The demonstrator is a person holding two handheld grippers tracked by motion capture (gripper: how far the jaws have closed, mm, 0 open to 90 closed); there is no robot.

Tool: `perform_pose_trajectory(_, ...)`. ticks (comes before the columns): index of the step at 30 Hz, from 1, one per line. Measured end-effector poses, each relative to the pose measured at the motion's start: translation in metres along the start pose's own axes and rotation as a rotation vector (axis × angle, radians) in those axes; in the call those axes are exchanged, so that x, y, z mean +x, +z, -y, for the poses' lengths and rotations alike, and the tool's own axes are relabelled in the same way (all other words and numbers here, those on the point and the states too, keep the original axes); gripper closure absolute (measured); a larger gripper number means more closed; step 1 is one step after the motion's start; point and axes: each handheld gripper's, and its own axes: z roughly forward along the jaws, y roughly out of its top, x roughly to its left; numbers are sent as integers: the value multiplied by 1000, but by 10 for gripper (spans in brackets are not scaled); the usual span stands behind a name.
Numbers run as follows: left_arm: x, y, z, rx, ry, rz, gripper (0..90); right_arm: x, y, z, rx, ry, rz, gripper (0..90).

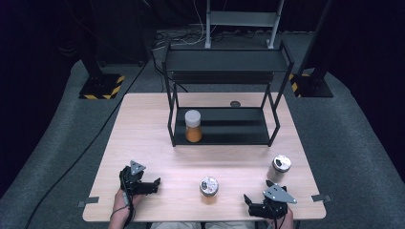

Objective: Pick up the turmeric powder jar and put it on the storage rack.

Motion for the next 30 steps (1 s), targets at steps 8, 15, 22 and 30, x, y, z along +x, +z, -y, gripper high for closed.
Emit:
perform_pose_trajectory(8, -2, -1, 1, -3, 0, -8, 3, 0, 0, 0, -1, 0, 2, 3)
perform_pose_trajectory(15, -2, -1, 1, -3, -3, -9, 3, 1, 0, -1, 7, 6, 5, 0)
perform_pose_trajectory(22, -3, -1, 1, -4, 2, -13, 3, 8, 1, -7, 34, 9, 37, 0)
perform_pose_trajectory(30, -2, -1, 1, -3, -4, -9, 3, 26, 1, -15, 42, 9, 13, 0)
